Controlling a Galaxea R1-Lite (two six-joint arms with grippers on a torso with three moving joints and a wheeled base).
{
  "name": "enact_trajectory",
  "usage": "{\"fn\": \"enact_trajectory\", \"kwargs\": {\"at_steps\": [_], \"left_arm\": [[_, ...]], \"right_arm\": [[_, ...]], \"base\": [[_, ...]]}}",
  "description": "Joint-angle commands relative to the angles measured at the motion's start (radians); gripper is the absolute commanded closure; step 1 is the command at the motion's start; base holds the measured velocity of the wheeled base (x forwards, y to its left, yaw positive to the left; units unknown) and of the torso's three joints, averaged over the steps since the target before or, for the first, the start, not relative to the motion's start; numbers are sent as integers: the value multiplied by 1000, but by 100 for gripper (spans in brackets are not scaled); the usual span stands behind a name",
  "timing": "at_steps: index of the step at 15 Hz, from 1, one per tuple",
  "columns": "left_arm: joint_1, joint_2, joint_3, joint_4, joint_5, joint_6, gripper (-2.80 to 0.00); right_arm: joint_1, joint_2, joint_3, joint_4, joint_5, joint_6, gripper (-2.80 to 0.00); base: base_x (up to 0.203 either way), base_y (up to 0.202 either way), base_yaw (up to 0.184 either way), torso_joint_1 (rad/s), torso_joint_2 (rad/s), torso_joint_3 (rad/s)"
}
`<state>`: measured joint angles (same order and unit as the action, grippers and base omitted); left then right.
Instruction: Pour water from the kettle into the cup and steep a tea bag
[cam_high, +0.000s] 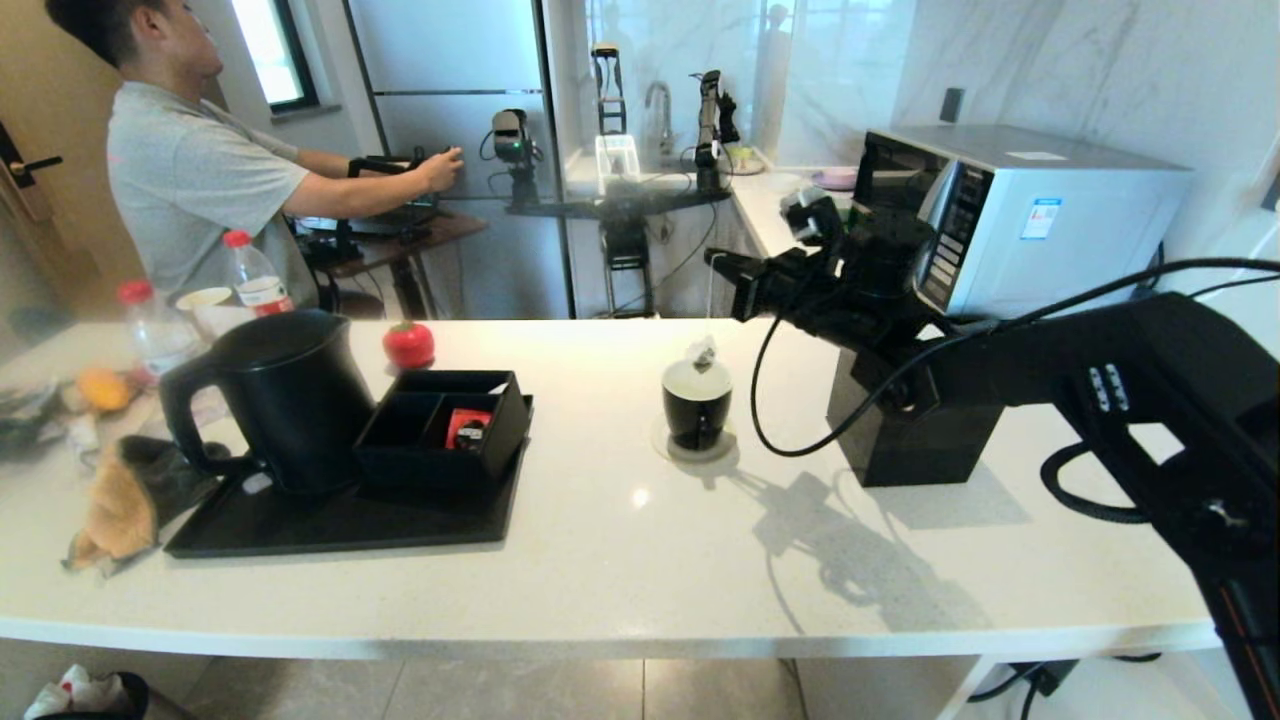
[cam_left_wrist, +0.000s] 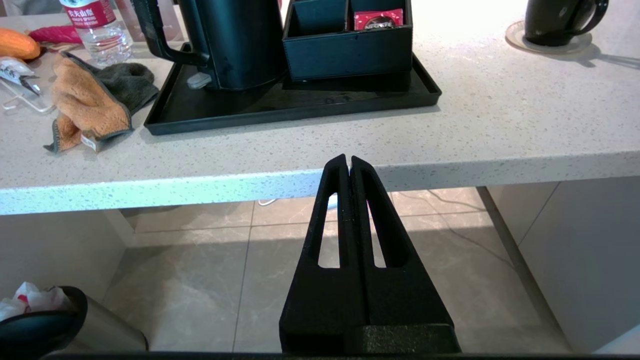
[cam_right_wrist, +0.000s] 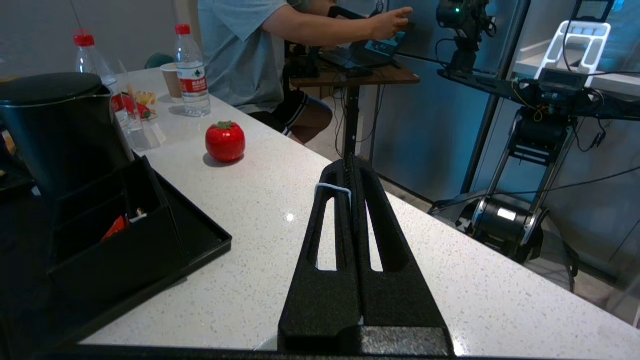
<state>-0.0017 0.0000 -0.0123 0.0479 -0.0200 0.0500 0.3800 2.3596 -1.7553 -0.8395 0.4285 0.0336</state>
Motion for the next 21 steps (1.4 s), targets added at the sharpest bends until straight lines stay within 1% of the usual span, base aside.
{"fn": "enact_trajectory", "kwargs": {"at_steps": [1, 8, 10, 14, 18, 20, 21], "left_arm": [[0, 0, 0, 1, 0, 1, 0], [0, 0, 0, 0, 0, 1, 0], [0, 0, 0, 1, 0, 1, 0], [0, 0, 0, 1, 0, 0, 0], [0, 0, 0, 1, 0, 1, 0], [0, 0, 0, 1, 0, 0, 0], [0, 0, 0, 1, 0, 1, 0]], "right_arm": [[-1, -2, -35, 5, 3, -1, 0], [0, 2, -24, 2, 3, -1, 0], [0, 5, 6, -5, 3, -1, 0], [5, 16, 142, -85, 3, -4, 0], [15, 22, 329, -201, 3, -4, 0], [17, 23, 385, -249, 3, -4, 0], [17, 24, 393, -256, 3, -4, 0]], "base": [[0, 0, 0, 0, 0, 0], [0, 0, 0, 0, 0, 0], [0, 0, 0, 0, 0, 0], [0, 0, 0, 0, 0, 0], [0, 0, 0, 0, 0, 0], [0, 0, 0, 0, 0, 0], [0, 0, 0, 0, 0, 0]]}}
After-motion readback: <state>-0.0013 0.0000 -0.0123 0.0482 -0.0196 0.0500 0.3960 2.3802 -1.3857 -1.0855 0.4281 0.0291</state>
